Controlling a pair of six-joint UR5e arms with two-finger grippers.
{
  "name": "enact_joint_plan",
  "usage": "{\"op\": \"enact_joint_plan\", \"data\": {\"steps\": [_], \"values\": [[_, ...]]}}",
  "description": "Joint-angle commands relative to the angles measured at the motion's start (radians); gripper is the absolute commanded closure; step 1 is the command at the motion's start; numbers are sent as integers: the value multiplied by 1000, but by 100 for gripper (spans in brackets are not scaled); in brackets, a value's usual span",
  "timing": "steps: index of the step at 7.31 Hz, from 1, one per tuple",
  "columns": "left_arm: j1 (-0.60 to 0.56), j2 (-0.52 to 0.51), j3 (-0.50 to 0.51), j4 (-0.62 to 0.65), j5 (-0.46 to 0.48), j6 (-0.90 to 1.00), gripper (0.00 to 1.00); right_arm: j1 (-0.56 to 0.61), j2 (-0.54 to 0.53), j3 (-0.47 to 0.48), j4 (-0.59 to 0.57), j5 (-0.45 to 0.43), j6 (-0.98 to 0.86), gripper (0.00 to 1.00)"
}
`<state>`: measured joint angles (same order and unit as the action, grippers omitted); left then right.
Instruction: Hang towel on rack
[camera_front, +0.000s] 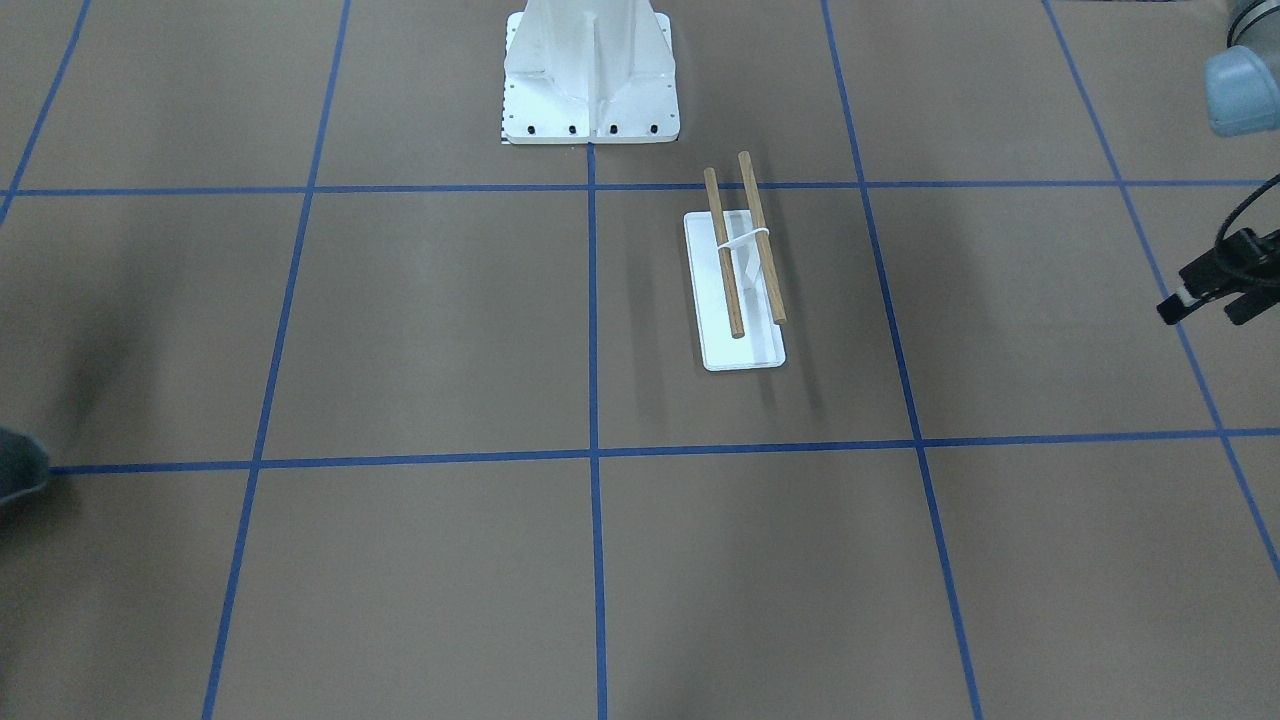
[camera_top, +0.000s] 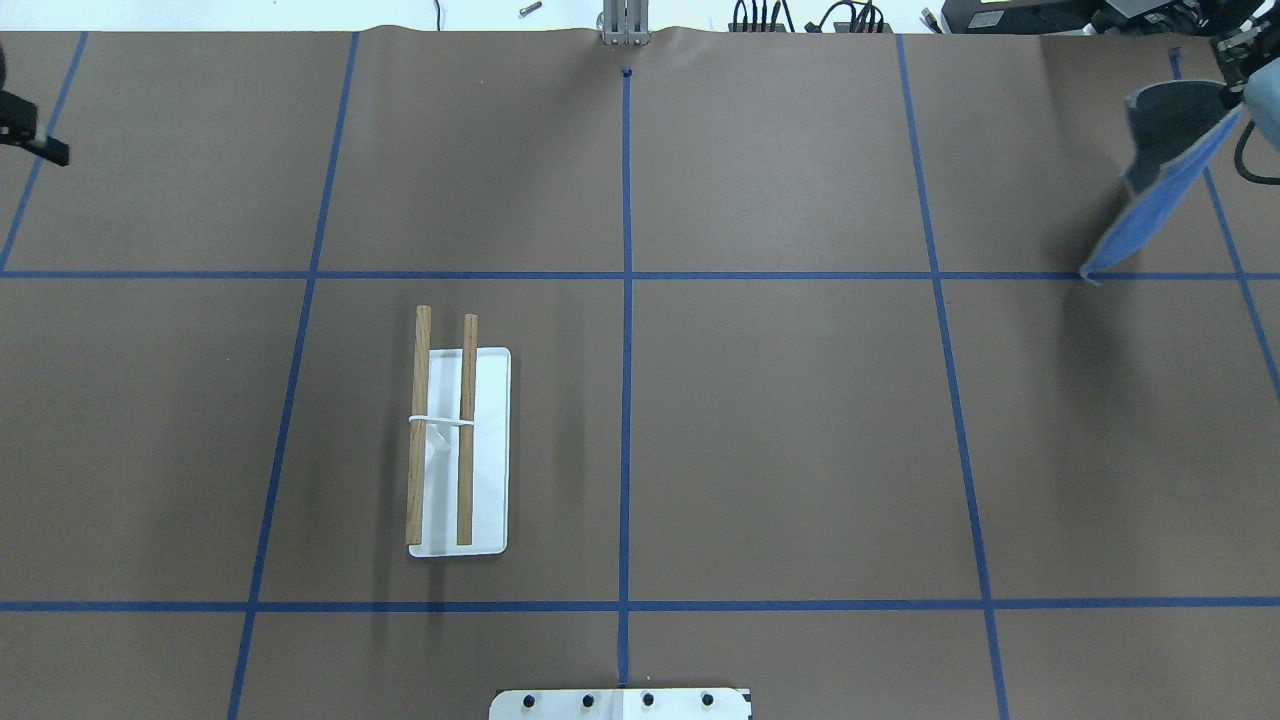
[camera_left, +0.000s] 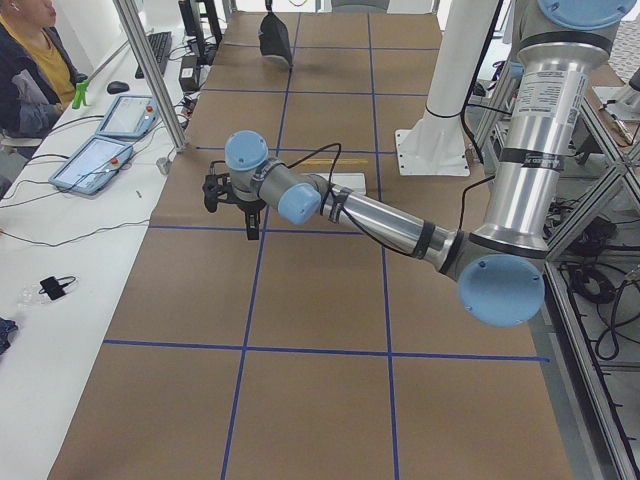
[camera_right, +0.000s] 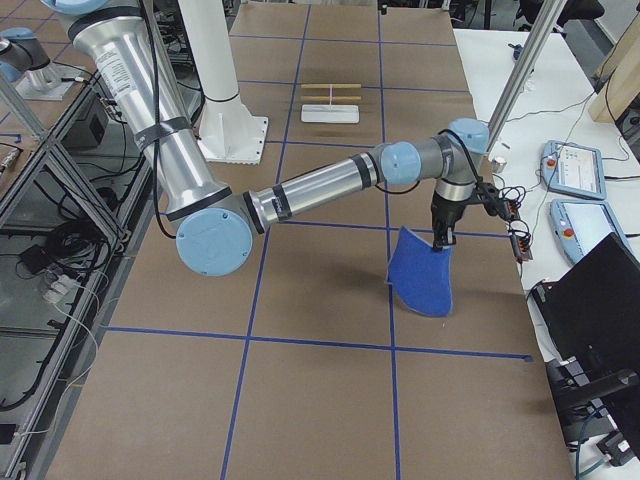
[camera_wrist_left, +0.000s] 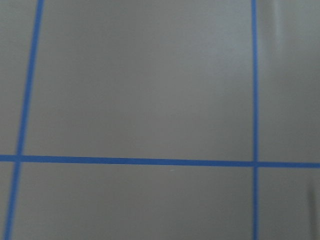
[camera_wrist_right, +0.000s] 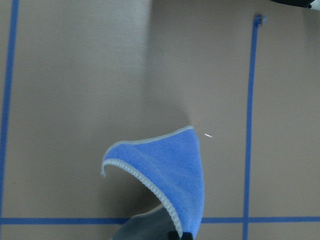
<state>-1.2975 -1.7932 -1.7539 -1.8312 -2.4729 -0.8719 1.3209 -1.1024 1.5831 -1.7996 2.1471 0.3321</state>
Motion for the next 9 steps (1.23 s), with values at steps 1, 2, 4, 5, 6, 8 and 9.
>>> {"op": "enact_joint_plan", "data": {"steps": [1,2,4,5,6,8,9], "values": [[114,-163,-4,-61,0,-474,2,-101,88,147,-105,40,283,100],[207,-228,2,-127,0,-715,2,-141,131,165,-106,65,400,100],[276,-317,8,-223,11,-1037,2,-251,246,173,-106,57,613,100],[303,-363,11,-221,15,-1138,2,-302,284,196,-106,51,681,100],[319,-392,14,-221,23,-1195,2,-342,332,201,-106,16,705,100],[386,-428,8,-224,78,-1284,2,-429,409,201,-106,-70,738,100],[402,-448,7,-224,87,-1327,2,-468,441,201,-106,-111,760,100]]}}
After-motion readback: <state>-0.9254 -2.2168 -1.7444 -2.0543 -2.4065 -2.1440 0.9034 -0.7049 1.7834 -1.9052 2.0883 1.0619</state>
